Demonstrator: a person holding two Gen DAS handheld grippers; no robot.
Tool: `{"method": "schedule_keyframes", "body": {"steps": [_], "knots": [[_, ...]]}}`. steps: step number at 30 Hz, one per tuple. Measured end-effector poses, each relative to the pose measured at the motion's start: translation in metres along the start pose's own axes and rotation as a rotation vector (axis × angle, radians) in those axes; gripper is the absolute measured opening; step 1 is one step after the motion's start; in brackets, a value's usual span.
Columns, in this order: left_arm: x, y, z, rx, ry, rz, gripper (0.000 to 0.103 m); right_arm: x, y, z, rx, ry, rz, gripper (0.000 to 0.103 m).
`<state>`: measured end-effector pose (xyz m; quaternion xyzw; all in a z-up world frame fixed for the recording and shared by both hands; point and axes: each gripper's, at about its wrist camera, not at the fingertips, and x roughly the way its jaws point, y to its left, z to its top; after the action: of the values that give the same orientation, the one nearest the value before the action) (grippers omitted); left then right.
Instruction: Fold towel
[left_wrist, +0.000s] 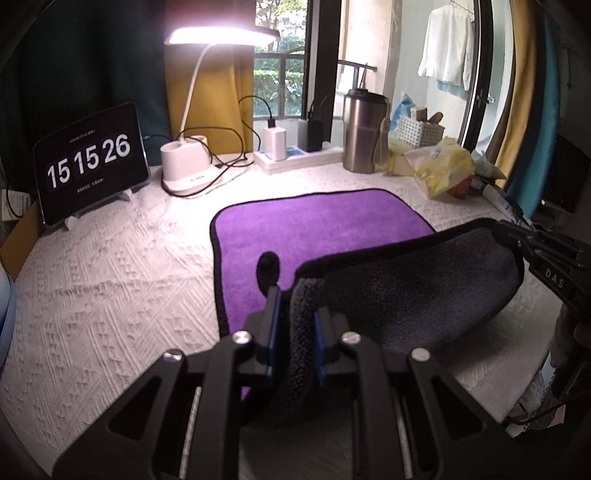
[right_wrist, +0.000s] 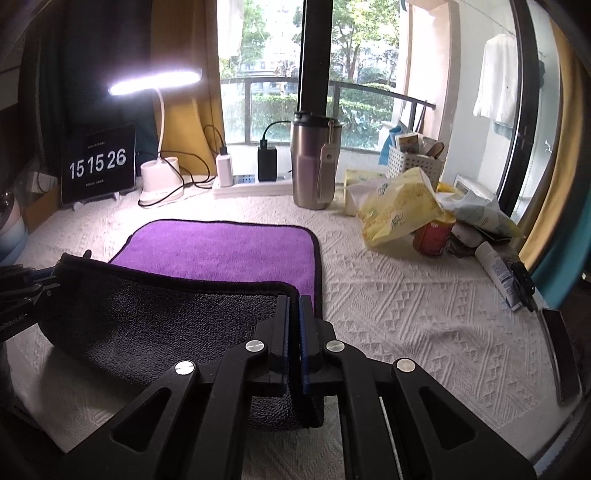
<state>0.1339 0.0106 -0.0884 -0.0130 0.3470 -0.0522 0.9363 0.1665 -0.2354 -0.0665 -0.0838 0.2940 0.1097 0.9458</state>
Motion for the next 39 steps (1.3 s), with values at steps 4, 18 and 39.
{"method": "schedule_keyframes", "body": {"steps": [4, 18, 39], "knots": [[-0.006, 0.001, 0.007, 0.008, -0.031, 0.001, 0.016, -0.004, 0.001, 0.007, 0.0, -0.026, -0.008, 0.005], [-0.016, 0.009, 0.032, 0.009, -0.127, 0.008, 0.016, -0.007, 0.002, 0.038, -0.02, -0.103, -0.03, 0.005], [0.003, 0.02, 0.07, 0.026, -0.224, 0.043, 0.016, 0.024, 0.0, 0.08, -0.028, -0.162, -0.029, 0.005]]}}
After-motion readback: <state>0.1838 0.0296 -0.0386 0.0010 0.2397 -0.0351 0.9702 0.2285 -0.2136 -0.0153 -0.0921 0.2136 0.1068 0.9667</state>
